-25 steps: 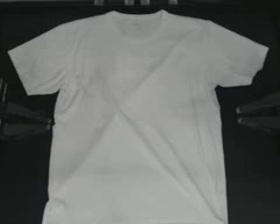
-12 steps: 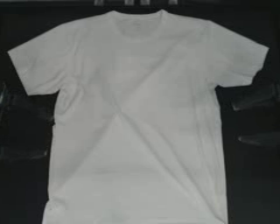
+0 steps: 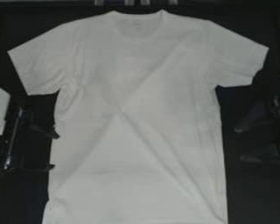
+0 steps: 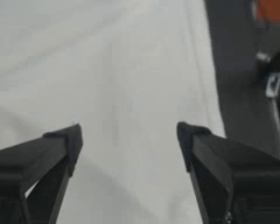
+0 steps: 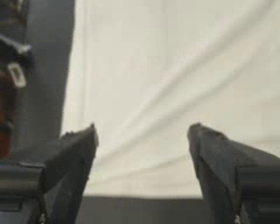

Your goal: Fold shirt

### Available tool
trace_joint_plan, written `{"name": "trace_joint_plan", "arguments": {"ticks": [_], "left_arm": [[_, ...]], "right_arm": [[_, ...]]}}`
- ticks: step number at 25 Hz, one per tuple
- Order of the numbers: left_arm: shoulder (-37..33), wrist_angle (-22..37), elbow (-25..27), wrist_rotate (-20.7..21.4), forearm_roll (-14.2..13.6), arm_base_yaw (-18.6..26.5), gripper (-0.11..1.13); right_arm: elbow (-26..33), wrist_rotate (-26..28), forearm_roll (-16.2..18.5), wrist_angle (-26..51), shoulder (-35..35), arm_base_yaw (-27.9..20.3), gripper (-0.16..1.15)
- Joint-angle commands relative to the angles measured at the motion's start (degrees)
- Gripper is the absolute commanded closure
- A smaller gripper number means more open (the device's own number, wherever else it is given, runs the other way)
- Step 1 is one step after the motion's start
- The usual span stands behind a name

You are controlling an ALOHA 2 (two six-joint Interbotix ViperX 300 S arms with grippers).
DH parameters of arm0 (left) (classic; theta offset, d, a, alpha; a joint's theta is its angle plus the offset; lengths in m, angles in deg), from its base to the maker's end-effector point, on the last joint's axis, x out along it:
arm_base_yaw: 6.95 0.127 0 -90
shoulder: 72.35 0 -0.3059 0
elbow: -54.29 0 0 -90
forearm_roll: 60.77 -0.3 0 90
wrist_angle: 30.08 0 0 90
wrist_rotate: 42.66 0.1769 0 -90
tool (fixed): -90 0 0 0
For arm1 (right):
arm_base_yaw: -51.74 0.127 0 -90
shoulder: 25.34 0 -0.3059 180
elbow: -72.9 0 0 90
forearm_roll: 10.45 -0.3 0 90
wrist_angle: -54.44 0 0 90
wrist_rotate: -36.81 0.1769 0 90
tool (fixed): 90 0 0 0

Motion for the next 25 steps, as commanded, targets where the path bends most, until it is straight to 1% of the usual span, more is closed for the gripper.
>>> {"name": "trace_joint_plan", "arguments": {"ticks": [1,4,6,8,9,10,13,15,19,25], "left_arm": [[2.55,4.48,-3.60,-5.80,-2.37,-3.08,0.07],[4.83,6.86,-4.83,-12.13,-7.12,-6.86,0.07],[6.42,8.17,-5.63,-17.05,-10.90,-9.40,0.07],[8.09,9.67,-6.59,-22.15,-14.77,-12.04,0.07],[9.32,10.46,-7.21,-25.22,-16.96,-13.71,0.07],[10.28,11.16,-7.47,-27.42,-18.46,-15.12,0.07],[13.18,12.39,-8.35,-32.96,-21.18,-18.37,0.07],[14.68,12.39,-8.53,-35.42,-21.71,-19.86,0.07],[17.49,12.22,-8.44,-38.58,-21.80,-22.15,0.07],[22.68,12.13,-9.40,-42.45,-21.36,-24.61,0.07]], "right_arm": [[4.66,6.86,6.59,4.57,4.57,3.87,0.05],[6.50,15.73,12.22,7.56,8.44,8.96,0.05],[7.82,22.50,15.91,9.05,11.43,13.62,0.05],[9.23,28.39,18.81,10.55,13.80,17.49,0.05],[9.93,31.11,19.86,11.51,14.77,19.25,0.05],[10.63,33.57,20.74,12.48,15.82,20.92,0.05],[12.04,39.64,22.24,14.24,18.54,24.87,0.05],[12.39,42.54,22.50,13.89,20.39,27.07,0.05],[12.48,47.11,22.76,10.90,25.31,30.32,0.05],[12.66,52.47,24.08,6.24,31.90,32.87,0.05]]}}
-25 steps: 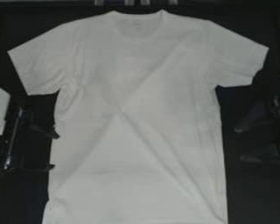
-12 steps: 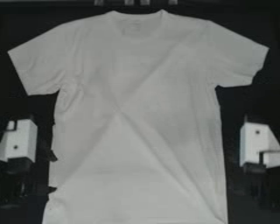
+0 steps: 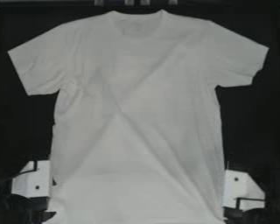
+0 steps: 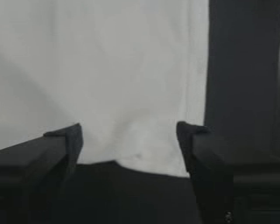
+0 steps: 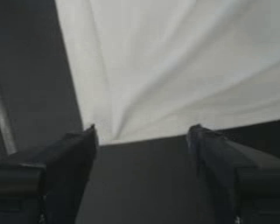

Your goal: Fold shirt

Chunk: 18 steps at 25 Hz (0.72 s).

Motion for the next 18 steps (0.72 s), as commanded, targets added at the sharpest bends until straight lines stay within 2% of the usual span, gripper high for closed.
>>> {"name": "trace_joint_plan", "arguments": {"ticks": [1,12,18], "left_arm": [[1.67,-0.09,-2.11,-2.02,0.00,-1.32,0.07],[11.43,-0.18,-4.04,-4.83,0.88,-5.27,0.10],[14.77,-1.76,-4.04,-6.68,0.97,-5.89,0.13]], "right_arm": [[2.11,2.29,0.97,-2.11,2.64,1.14,0.05],[2.37,4.83,0.97,-8.00,9.84,1.76,0.05],[2.46,6.42,0.70,-9.05,12.57,1.93,0.06]]}}
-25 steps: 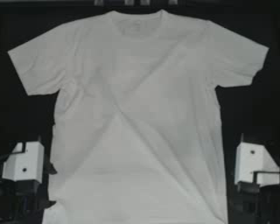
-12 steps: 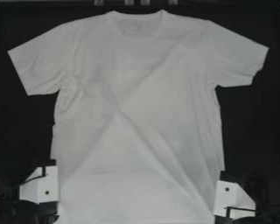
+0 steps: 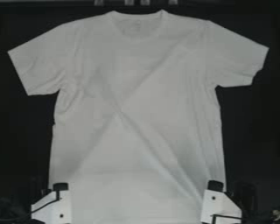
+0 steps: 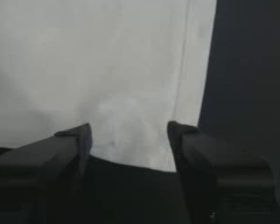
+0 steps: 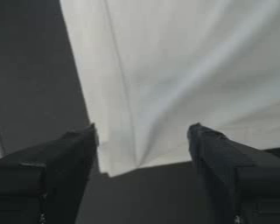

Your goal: Fold shirt

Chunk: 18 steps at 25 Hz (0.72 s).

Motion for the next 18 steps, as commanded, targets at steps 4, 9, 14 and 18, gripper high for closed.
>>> {"name": "trace_joint_plan", "arguments": {"ticks": [4,9,14,18], "left_arm": [[1.41,-2.46,-1.23,-1.05,0.70,-0.18,0.12],[3.60,-3.69,-1.23,-1.05,2.46,-0.53,0.12],[4.83,-6.42,-1.23,-1.05,3.25,-0.70,0.12],[5.89,-6.15,-1.93,-0.97,3.69,-0.70,0.12]], "right_arm": [[1.76,1.58,-0.18,-0.79,0.70,0.62,0.05],[1.85,2.46,-0.26,-0.79,2.29,0.97,0.05],[2.81,2.64,-0.53,-1.58,4.39,1.23,0.05],[3.43,2.55,-1.14,-0.79,6.24,1.58,0.05]]}}
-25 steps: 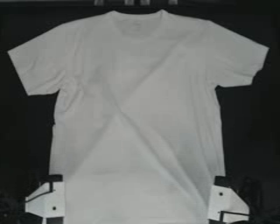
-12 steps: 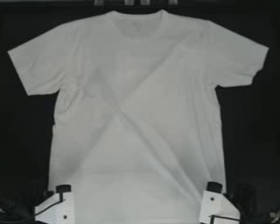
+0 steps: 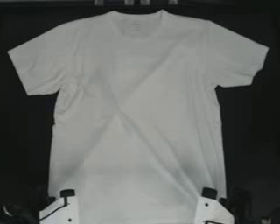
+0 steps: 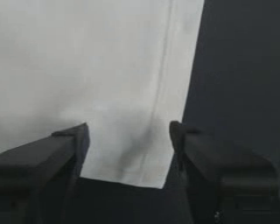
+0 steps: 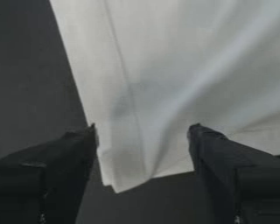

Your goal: Fold shirt

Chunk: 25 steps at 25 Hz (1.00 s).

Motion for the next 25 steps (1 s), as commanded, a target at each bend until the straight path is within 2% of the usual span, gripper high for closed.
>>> {"name": "trace_joint_plan", "arguments": {"ticks": [1,8,19,23,25], "left_arm": [[-0.09,0.44,-2.37,0.18,0.00,-0.09,0.12],[4.04,6.06,-5.89,0.62,-0.18,-0.35,0.12],[6.68,5.80,-5.19,0.44,0.44,-0.53,0.12],[6.86,3.34,-3.87,0.26,2.11,-0.44,0.17],[6.86,1.58,-2.99,0.18,2.81,-0.09,0.24]], "right_arm": [[2.02,-0.09,-0.70,0.62,0.35,0.44,0.05],[2.64,-0.26,-0.70,1.49,1.58,0.62,0.05],[2.64,-0.97,-1.85,1.58,4.57,0.62,0.05],[2.64,-1.14,-2.20,0.79,5.27,0.62,0.06],[2.29,-0.97,-2.20,0.53,5.27,0.62,0.09]]}}
